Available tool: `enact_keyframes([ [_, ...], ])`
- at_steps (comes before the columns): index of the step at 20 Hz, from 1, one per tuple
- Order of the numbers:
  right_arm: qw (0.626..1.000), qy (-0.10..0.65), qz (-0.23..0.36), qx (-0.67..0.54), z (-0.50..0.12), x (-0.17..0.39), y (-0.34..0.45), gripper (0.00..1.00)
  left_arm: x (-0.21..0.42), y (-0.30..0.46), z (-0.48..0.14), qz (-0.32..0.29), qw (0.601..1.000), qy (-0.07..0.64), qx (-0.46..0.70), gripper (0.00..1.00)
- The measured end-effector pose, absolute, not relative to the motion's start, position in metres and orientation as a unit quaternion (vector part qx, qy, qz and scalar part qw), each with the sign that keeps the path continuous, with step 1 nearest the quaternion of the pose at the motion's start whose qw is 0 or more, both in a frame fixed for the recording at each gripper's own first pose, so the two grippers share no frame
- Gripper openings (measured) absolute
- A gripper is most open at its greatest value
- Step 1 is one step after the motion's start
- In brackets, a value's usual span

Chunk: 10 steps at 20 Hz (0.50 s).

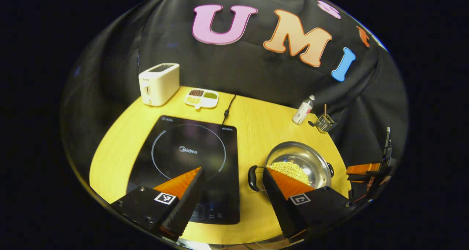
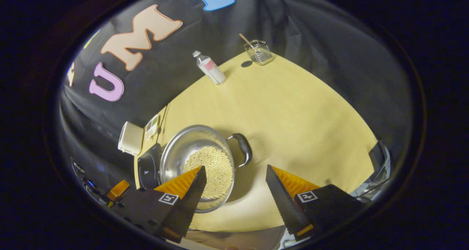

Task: First push the handle of the pot to place it horizontally, then grasp the pot with both hands and set it on the induction cooktop.

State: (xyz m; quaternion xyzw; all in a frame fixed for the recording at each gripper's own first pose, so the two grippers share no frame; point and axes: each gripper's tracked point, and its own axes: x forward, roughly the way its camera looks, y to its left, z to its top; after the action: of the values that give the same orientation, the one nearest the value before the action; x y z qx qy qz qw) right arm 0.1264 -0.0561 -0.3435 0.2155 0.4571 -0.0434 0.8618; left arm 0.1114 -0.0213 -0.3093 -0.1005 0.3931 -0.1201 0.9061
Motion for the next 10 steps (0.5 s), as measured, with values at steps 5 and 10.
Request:
enact_keyframes([
  [5, 0.822, 0.523, 0.007, 0.224, -0.377, 0.15, -0.063, 0.94, 0.115, -0.053, -0.346, -0.103, 0.865, 0.461, -0.166, 0.97],
  [10, 0.769, 0.58, 0.063, 0.261, -0.404, 0.165, -0.046, 0.94, 0.118, -0.064, -0.377, -0.098, 0.829, 0.52, -0.181, 0.97],
])
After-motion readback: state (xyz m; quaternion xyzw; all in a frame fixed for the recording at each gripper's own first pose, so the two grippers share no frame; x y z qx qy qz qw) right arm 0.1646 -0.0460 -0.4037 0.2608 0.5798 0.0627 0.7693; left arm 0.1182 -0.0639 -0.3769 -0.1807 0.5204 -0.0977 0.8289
